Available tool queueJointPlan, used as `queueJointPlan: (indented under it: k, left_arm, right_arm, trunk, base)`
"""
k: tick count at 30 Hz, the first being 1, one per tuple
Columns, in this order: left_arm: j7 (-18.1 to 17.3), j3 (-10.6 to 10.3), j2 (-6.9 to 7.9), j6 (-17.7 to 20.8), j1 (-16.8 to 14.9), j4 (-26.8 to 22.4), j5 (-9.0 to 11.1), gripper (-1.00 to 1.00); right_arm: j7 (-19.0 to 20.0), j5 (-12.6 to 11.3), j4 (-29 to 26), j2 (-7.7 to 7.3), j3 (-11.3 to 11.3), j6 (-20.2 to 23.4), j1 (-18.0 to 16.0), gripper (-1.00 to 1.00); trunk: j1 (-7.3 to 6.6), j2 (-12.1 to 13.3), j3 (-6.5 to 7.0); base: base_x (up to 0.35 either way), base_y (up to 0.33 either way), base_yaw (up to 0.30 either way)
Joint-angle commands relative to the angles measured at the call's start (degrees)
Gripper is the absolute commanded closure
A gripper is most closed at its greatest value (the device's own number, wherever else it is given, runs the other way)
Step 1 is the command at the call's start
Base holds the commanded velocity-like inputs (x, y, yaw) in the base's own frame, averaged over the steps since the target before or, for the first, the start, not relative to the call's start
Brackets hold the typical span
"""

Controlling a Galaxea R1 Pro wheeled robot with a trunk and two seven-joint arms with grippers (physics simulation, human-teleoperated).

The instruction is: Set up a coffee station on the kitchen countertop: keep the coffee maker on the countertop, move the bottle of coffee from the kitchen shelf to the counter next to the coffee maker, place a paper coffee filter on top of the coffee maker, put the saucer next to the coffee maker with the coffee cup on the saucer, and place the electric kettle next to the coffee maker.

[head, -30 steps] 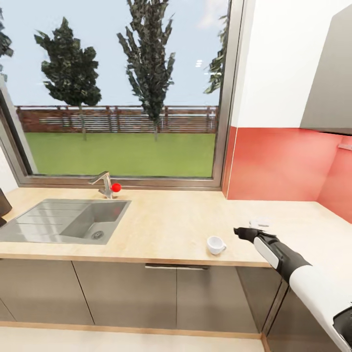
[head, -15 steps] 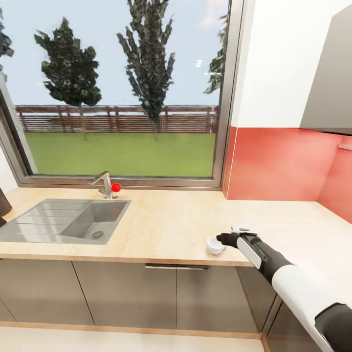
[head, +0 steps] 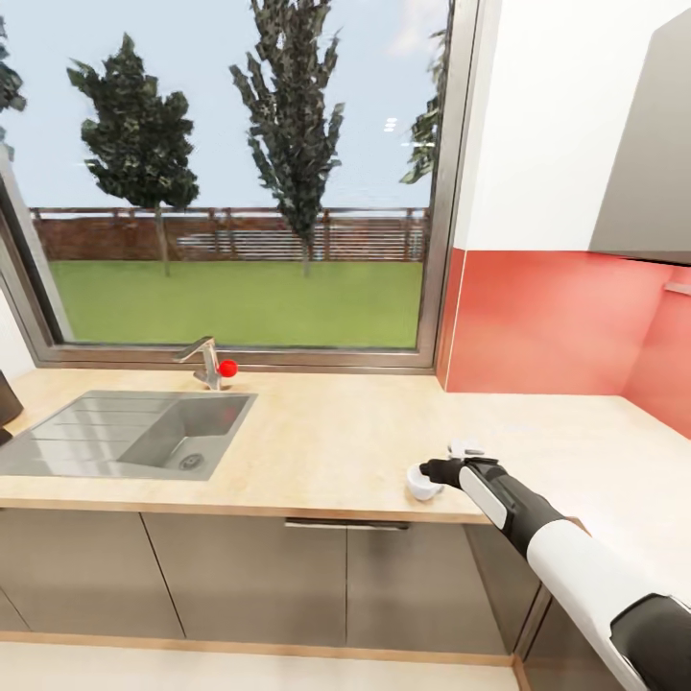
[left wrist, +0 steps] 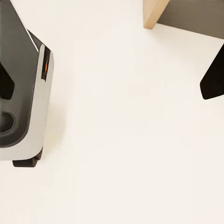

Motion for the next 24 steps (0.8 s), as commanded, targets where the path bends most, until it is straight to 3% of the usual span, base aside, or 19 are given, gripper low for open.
queueJointPlan:
  k: [1, 24]
  left_arm:
    - [0.07, -0.49, 0.01, 0.11, -0.04, 0.07, 0.58, -1.00]
    - [0.07, -0.50, -0.13, 0.01, 0.27, 0.07, 0.58, -1.00]
  right_arm:
    - [-0.55, -0.60, -0.10, -0.09, 0.45, 0.09, -0.04, -1.00]
    - [-0.59, -0.75, 2.17, -0.62, 0.51, 0.02, -0.04, -1.00]
  trunk:
    - [0.03, -0.04, -0.02]
    - [0.03, -0.04, -0.02]
  base:
    - [0.106, 0.000, 0.000]
    - [0.028, 0.000, 0.000]
